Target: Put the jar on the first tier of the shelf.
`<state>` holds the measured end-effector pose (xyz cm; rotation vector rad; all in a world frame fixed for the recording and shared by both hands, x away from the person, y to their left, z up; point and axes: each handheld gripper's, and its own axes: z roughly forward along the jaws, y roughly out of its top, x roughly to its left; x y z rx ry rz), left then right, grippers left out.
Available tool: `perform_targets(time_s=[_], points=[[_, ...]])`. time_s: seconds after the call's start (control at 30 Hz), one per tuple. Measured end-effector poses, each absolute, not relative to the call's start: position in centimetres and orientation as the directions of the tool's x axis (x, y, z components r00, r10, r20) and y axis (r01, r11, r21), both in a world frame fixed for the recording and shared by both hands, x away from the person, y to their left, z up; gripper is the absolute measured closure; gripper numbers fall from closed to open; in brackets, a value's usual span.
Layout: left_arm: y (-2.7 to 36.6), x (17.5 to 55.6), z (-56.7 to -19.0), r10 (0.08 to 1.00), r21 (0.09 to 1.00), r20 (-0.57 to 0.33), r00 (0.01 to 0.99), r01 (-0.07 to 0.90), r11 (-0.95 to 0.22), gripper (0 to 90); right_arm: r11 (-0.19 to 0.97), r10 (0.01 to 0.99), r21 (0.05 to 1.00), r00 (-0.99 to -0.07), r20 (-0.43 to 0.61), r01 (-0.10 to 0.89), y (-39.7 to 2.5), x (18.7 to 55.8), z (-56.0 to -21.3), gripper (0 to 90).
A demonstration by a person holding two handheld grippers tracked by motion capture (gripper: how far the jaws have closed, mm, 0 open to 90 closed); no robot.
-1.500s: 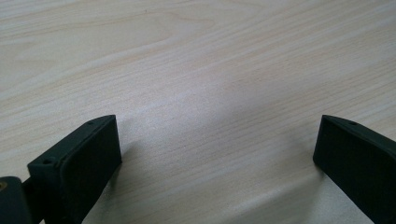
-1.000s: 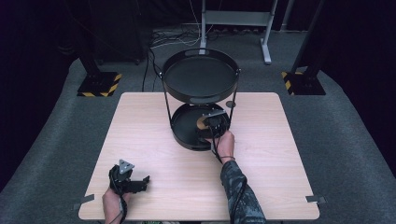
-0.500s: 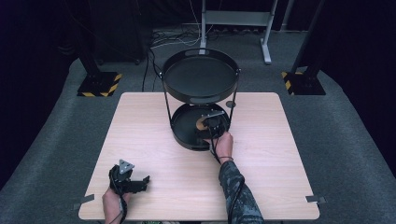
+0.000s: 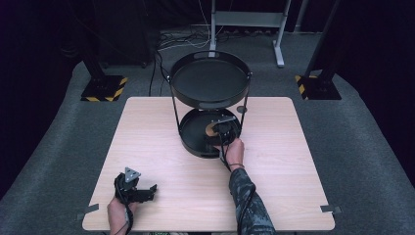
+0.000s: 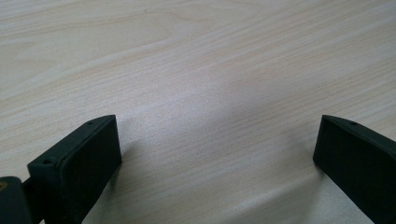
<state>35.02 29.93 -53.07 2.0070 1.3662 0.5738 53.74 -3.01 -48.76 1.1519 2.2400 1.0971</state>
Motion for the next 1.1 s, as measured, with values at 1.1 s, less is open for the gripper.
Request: perform_targets(time_s=[1.1], points=[[30.0, 35.0, -53.1, 0.930, 0.710, 0.001, 0.366, 0.655, -0.259, 0.6, 0.405, 0.790, 0.769, -0.613, -0.022, 0.494, -9.2, 46.0, -45.5, 0.7]])
